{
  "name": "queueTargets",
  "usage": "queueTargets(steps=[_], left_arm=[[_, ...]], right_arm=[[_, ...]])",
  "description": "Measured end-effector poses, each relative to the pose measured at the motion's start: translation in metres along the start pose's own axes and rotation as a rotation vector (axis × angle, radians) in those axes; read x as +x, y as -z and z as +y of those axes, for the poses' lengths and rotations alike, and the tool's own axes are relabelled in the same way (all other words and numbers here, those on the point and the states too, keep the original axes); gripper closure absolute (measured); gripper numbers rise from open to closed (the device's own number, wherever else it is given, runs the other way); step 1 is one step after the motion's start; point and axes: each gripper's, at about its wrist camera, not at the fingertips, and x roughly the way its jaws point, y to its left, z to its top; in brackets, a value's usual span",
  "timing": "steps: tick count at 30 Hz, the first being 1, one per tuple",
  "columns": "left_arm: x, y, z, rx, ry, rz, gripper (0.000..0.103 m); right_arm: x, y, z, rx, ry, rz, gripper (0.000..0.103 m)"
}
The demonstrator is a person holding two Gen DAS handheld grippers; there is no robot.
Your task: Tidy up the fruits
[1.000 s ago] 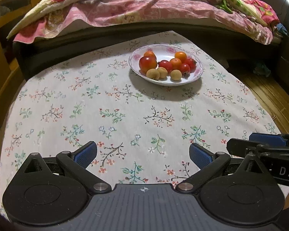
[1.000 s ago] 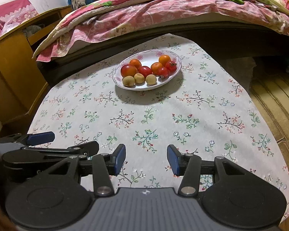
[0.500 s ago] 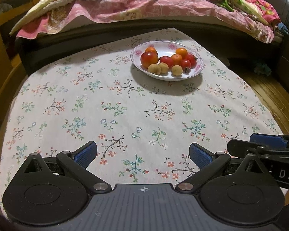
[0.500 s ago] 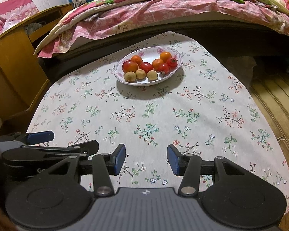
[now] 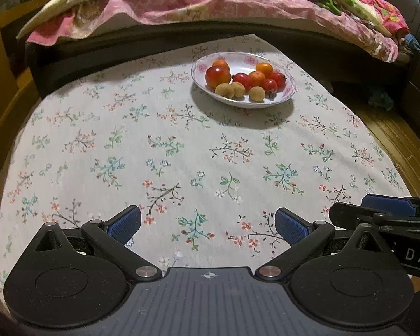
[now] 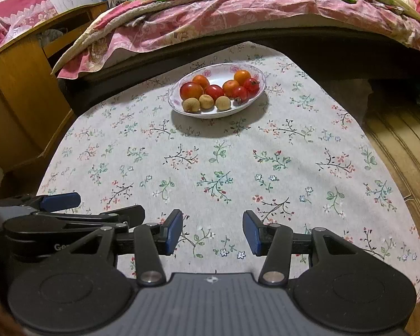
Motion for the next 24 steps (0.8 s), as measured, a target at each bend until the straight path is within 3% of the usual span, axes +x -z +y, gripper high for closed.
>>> queueTargets(steps=[24], left_arm=[[0.0013, 0.0050, -0.0023, 0.025, -0.046, 0.014, 0.000]], right_arm=[[0.0059, 0.0047, 0.0012, -0.015, 0.017, 0.036, 0.053]])
